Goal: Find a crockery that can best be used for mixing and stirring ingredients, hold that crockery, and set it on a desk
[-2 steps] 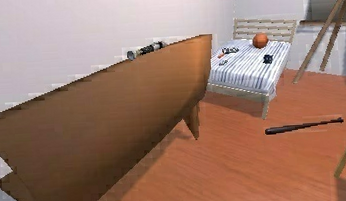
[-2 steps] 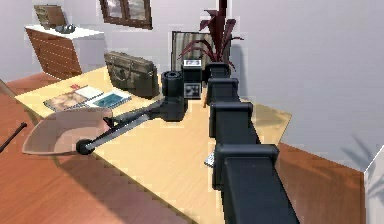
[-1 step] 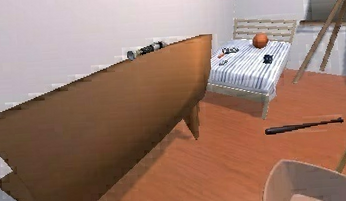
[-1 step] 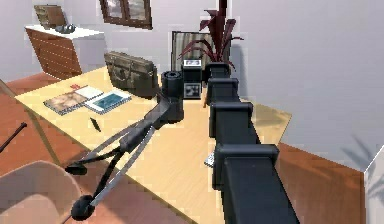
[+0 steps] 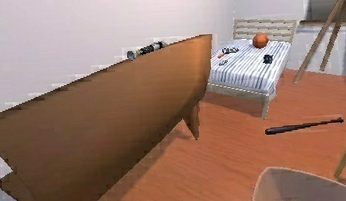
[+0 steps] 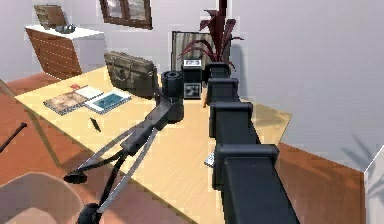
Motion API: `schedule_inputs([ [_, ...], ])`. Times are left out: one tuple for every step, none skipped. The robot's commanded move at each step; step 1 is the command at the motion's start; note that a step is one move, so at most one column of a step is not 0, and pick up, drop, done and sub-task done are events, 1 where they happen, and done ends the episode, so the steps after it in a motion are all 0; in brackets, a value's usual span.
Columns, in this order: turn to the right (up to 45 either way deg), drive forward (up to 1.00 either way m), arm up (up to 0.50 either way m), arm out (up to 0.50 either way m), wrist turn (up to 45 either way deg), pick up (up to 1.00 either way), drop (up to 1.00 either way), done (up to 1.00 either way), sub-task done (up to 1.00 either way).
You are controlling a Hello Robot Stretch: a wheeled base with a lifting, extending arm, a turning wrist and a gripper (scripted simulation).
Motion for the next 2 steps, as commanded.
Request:
schedule_inputs([
  [0.0,0.0,0.0,-0.24,0.0,0.0,0.0,0.0,0.0],
  [-45.0,0.0,0.0,0.0,0.0,0.0,0.0,0.0,0.0],
])
